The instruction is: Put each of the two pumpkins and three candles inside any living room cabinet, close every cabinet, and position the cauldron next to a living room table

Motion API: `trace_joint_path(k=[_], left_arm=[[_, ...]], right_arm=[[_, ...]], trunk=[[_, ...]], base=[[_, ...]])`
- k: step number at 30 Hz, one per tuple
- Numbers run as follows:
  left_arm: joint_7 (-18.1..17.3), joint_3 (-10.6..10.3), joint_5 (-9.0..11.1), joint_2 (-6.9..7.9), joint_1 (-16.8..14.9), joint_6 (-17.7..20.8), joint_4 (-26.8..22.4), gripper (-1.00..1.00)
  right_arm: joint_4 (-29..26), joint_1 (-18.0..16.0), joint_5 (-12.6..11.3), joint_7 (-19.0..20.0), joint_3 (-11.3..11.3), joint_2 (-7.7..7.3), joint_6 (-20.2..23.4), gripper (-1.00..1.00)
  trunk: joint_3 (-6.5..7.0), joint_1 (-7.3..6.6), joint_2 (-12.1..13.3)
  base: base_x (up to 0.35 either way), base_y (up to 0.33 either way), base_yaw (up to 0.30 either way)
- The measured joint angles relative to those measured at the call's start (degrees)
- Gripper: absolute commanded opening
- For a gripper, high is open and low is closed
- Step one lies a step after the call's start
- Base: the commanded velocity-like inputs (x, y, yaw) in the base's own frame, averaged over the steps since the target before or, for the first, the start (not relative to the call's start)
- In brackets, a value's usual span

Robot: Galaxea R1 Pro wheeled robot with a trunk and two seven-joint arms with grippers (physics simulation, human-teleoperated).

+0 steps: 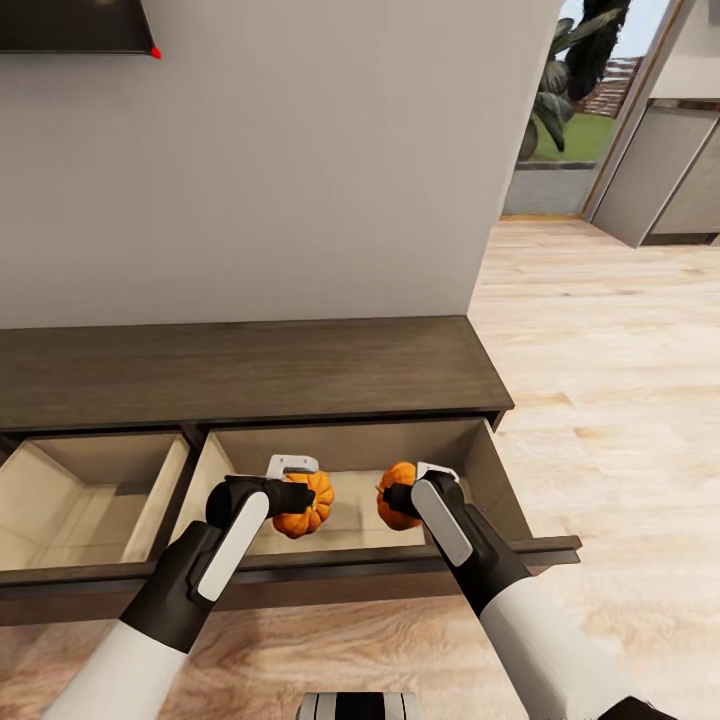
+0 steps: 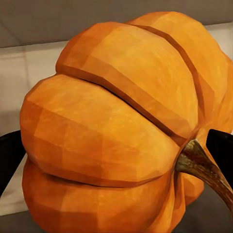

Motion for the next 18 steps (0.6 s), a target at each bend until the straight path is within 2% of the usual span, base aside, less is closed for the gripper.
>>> trace_joint_path(k=[4,5,18], left_arm=[[0.0,0.0,0.0,0.03,0.0,0.0,0.0,-1.0],[0.0,0.0,0.0,0.04,0.0,0.0,0.0,1.0],[0.0,0.1,0.0,0.05,0.0,0.2,-0.5,1.0]], right_arm=[[0.9,-0.5,0.0,0.0,0.0,0.0,0.0,1.0],[1.0,-0.6,0.0,0.0,0.0,0.0,0.0,1.0],[1.5,-0.8,0.0,0.0,0.0,0.0,0.0,1.0]], trunk=[[0.0,0.0,0.0],[0.0,0.0,0.0],[0.0,0.0,0.0]], base=[[0.0,0.0,0.0],[0.0,0.0,0.0],[0.0,0.0,0.0]])
